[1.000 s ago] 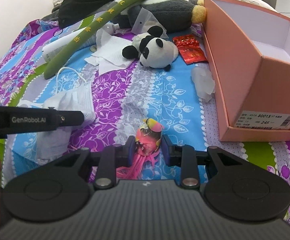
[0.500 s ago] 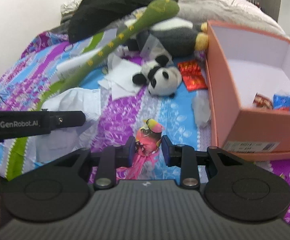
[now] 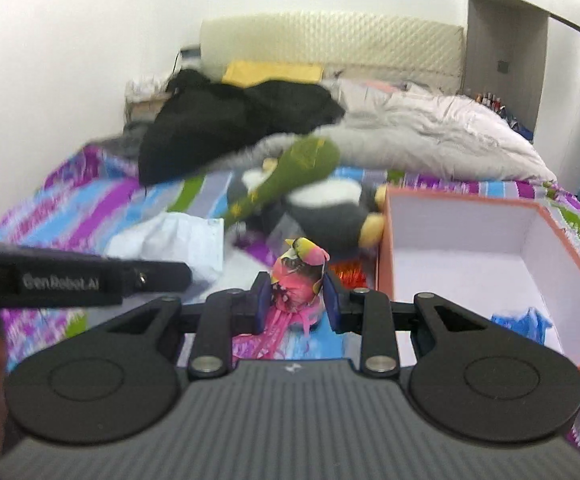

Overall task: Organize soft objects
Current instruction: 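Carry the mask and pink toy over the orange box with both grippers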

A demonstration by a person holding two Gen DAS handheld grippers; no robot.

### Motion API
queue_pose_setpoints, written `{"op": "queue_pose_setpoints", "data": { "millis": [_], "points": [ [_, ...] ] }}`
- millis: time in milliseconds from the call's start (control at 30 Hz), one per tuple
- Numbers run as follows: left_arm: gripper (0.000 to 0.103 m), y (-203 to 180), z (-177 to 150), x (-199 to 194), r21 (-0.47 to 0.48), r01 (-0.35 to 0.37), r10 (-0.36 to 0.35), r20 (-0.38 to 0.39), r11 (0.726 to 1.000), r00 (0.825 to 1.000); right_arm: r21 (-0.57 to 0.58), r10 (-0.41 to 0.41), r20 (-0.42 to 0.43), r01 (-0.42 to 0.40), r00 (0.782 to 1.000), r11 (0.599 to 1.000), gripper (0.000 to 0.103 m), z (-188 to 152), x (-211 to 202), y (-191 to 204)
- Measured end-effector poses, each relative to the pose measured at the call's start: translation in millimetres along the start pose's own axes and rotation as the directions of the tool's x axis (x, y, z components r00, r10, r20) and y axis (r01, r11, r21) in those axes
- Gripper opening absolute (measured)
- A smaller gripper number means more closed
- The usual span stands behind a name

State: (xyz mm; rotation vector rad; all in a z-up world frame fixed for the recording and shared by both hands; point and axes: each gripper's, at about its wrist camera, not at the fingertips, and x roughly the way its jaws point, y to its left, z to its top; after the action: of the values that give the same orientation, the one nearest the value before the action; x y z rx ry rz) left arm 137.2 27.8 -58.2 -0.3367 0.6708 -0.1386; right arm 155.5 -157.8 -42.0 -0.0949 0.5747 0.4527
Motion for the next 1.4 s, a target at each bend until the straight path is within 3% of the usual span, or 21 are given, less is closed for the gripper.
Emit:
{"op": "queue_pose_setpoints", "data": {
  "millis": [200,333,467,667,900,1033,1200,1400],
  "points": [
    [0.009,-34,37,-6,0.079,0.061,-0.067,0.067,0.995,0.996,0.014,-0.035,0.106,0.034,0.994,0.999,0.032,35,-20,-24],
    [0.009,-60,64,1,0.125,0.123,-0.134,0.088,0.985,0.987,0.026,-0.109,0.163,0.106,0.981,0.994,0.032,56,-29,-49],
    [0.009,-92,87,14,0.168,0.196,-0.213,0.095,0.966,0.972,0.040,-0.173,0.176,0.168,0.969,0.985,0.032,75,-35,-79],
    [0.009,-152,110,27,0.231,0.267,-0.300,0.120,0.936,0.946,0.090,-0.230,0.127,0.220,0.965,0.971,0.032,91,-44,-127],
    [0.009,-202,120,62,0.299,0.311,-0.333,0.023,0.902,0.943,0.169,-0.255,-0.028,0.256,0.967,0.952,0.032,74,-32,-188],
    [0.009,-216,113,104,0.286,0.349,-0.338,-0.087,0.892,0.937,0.196,-0.245,-0.126,0.266,0.961,0.944,0.032,53,-12,-215],
    [0.009,-217,98,164,0.270,0.356,-0.309,-0.200,0.895,0.930,0.225,-0.216,-0.226,0.267,0.950,0.937,0.032,24,20,-239],
    [0.010,-208,78,244,0.226,0.325,-0.239,-0.340,0.918,0.910,0.239,-0.173,-0.316,0.255,0.933,0.937,0.032,-16,64,-258]
  ]
}}
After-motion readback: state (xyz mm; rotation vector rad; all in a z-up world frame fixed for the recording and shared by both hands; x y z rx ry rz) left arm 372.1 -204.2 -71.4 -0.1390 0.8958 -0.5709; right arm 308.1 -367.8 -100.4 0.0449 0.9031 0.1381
